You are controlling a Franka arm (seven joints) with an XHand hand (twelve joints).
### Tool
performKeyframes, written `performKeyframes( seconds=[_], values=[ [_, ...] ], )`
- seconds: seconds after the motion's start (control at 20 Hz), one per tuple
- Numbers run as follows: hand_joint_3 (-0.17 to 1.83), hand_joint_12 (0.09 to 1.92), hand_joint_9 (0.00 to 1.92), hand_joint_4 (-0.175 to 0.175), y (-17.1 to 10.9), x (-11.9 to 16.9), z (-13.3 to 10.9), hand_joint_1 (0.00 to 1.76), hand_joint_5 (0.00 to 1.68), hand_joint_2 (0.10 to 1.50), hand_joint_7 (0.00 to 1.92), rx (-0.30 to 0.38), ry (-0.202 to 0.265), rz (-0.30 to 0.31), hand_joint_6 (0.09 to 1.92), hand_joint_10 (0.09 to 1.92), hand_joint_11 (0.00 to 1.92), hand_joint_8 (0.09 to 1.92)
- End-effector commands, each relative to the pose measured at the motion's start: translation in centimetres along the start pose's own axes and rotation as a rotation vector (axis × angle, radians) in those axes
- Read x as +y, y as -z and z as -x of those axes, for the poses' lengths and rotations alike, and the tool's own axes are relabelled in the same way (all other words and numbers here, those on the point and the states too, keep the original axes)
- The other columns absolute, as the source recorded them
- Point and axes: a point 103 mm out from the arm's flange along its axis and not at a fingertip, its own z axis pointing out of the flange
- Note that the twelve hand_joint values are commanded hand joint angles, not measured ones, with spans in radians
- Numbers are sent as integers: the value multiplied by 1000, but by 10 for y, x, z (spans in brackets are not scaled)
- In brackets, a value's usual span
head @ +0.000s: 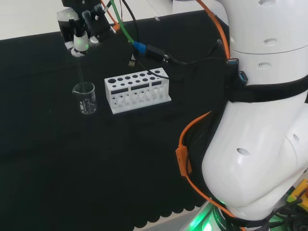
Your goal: Put the glass rod back on the white test tube rack.
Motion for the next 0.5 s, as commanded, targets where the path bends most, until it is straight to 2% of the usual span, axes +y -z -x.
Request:
performKeyframes(
  seconds=[0.05, 0.5],
  values=[
    [925, 362, 1830, -175, 13, -7, -4, 1344, 1302, 459, 1574, -10, -4, 15, 606, 87, 1701, 394],
    [927, 361, 1831, -175, 42, -25, 7, 1344, 1303, 457, 1575, -24, -34, 54, 606, 87, 1702, 392]
  ],
)
